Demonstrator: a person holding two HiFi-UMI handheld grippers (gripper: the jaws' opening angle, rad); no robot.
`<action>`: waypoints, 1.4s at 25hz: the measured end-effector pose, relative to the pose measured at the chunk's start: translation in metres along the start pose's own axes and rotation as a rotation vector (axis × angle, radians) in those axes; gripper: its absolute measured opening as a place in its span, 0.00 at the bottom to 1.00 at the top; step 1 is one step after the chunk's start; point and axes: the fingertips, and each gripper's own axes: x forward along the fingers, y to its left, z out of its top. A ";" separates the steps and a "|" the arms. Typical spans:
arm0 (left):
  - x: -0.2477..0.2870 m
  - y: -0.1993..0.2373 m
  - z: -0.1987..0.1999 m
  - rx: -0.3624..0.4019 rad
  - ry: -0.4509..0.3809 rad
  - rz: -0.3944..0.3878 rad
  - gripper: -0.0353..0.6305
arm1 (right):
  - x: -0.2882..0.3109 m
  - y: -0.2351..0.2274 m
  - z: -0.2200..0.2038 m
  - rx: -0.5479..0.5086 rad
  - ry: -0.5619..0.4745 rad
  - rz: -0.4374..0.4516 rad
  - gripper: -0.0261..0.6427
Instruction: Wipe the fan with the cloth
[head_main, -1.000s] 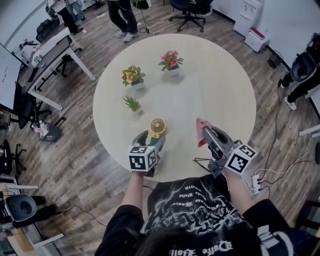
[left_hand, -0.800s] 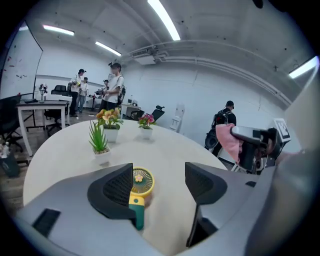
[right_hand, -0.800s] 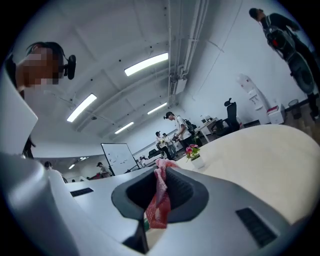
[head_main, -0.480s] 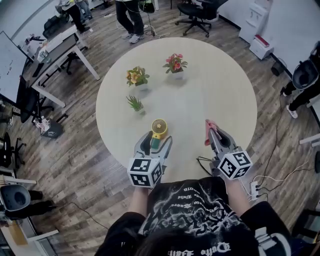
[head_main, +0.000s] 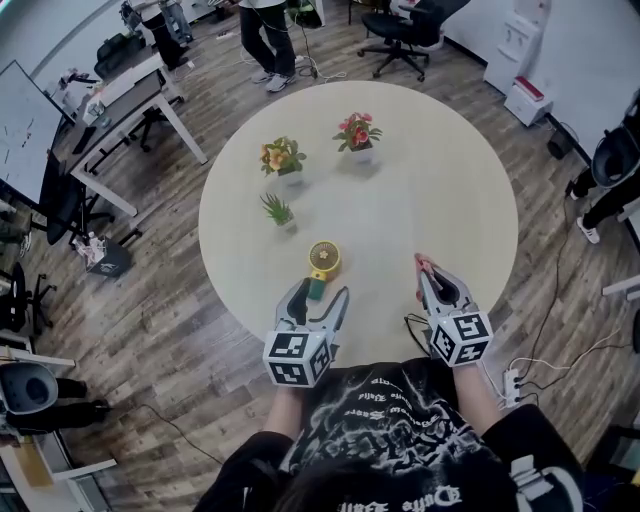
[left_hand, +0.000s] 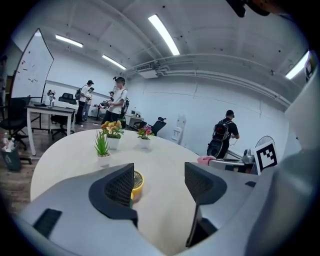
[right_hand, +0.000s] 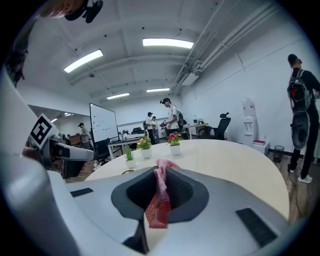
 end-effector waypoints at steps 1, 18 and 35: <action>0.001 -0.002 0.000 0.000 -0.002 -0.002 0.55 | 0.000 0.001 0.003 -0.019 -0.004 -0.005 0.12; 0.001 -0.005 -0.010 0.019 -0.007 0.050 0.08 | 0.011 0.037 0.013 -0.148 0.011 0.045 0.11; 0.002 0.000 -0.017 0.002 0.002 0.034 0.08 | 0.010 0.047 -0.003 -0.165 0.048 0.050 0.10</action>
